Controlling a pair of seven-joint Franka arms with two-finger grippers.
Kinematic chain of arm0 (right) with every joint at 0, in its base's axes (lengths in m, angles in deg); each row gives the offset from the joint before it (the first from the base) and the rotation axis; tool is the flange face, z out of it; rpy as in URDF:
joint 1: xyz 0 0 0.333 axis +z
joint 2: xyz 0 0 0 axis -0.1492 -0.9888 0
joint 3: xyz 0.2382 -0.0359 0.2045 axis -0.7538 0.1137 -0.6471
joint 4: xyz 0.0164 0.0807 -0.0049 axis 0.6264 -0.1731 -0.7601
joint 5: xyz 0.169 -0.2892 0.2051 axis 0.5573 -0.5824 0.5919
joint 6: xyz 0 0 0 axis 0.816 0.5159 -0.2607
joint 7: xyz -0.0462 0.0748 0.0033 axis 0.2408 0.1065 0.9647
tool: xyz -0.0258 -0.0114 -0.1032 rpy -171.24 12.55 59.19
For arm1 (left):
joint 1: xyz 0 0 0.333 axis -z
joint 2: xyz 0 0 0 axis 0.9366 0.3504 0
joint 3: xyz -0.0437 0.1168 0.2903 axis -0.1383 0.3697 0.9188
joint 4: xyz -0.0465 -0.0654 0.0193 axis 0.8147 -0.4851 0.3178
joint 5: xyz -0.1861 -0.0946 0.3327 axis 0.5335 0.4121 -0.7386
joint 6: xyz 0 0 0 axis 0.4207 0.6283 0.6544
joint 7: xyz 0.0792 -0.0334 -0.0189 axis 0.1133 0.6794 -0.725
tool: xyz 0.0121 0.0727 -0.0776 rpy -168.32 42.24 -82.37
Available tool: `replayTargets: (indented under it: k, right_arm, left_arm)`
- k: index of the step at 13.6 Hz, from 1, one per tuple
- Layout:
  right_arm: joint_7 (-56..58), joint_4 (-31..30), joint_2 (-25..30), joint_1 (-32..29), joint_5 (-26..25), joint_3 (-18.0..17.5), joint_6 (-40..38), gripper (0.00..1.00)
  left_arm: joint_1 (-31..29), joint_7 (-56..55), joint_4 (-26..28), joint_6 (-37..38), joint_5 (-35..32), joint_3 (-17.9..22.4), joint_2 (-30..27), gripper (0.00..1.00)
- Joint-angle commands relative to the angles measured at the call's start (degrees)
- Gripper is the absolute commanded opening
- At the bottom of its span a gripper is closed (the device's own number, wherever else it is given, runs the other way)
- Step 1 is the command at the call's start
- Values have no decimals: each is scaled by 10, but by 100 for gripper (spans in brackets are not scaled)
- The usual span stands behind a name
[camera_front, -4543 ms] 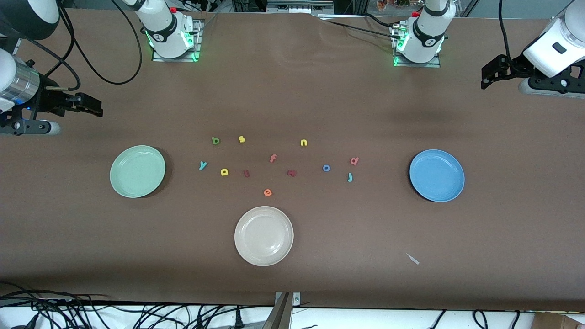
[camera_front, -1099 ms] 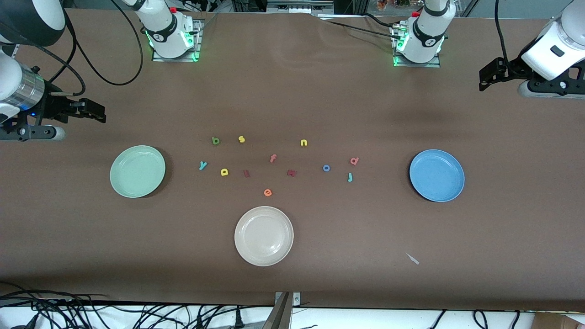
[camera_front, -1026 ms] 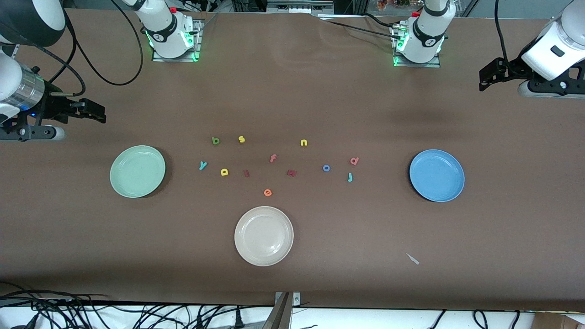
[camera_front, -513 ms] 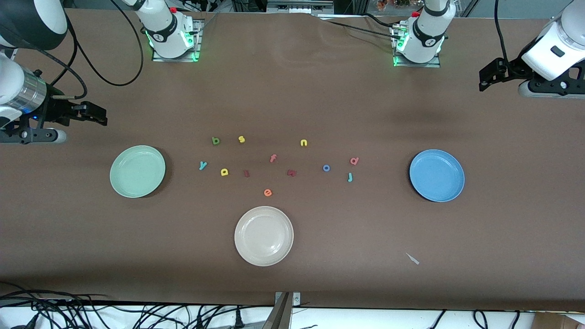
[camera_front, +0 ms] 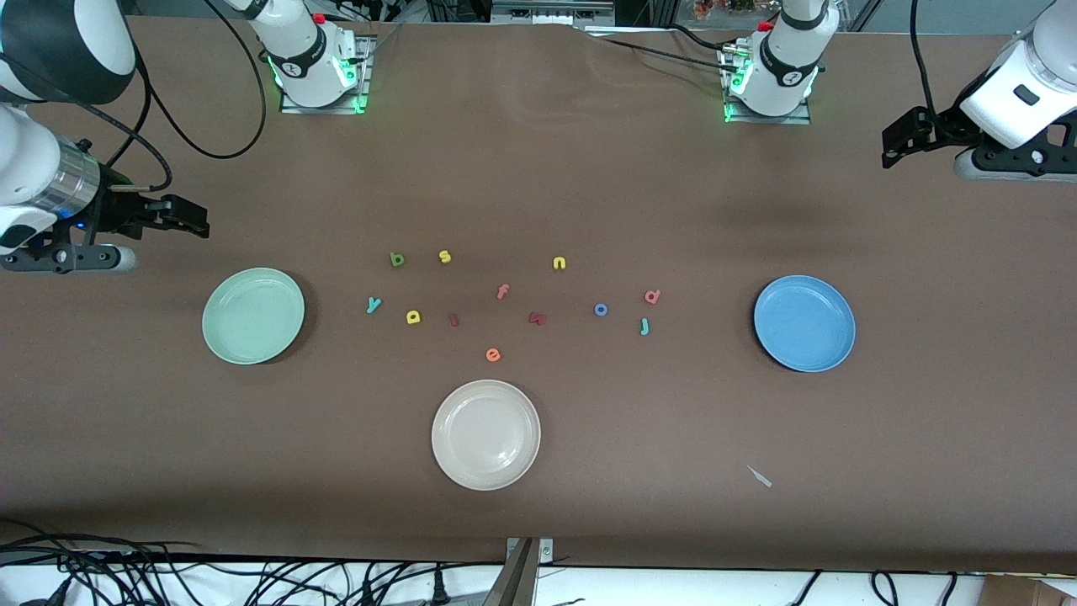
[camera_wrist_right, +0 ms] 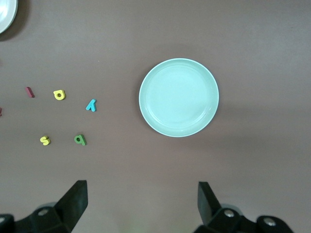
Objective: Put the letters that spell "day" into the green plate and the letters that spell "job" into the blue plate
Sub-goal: 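Reach the right gripper toward the green foam letter a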
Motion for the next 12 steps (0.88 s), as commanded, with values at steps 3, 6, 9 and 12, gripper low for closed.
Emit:
replayTargets:
  k: [3,6,9,12]
  right_arm:
    - [-78,-39,10,2,8,-41,31,100]
    - [-93,-97,7,2,9,-76,96,100]
    - [-161,-166,7,2,8,-131,179,100]
    - [-189,-222,-27,6,1,-158,276,100]
  left_arm:
    - [-1,-3,-16,14,12,0,5,100]
    - [-1,-3,-15,14,12,0,4,100]
    - [-2,-3,-11,15,13,0,1,100]
    - [-7,-3,-8,17,23,0,0,100]
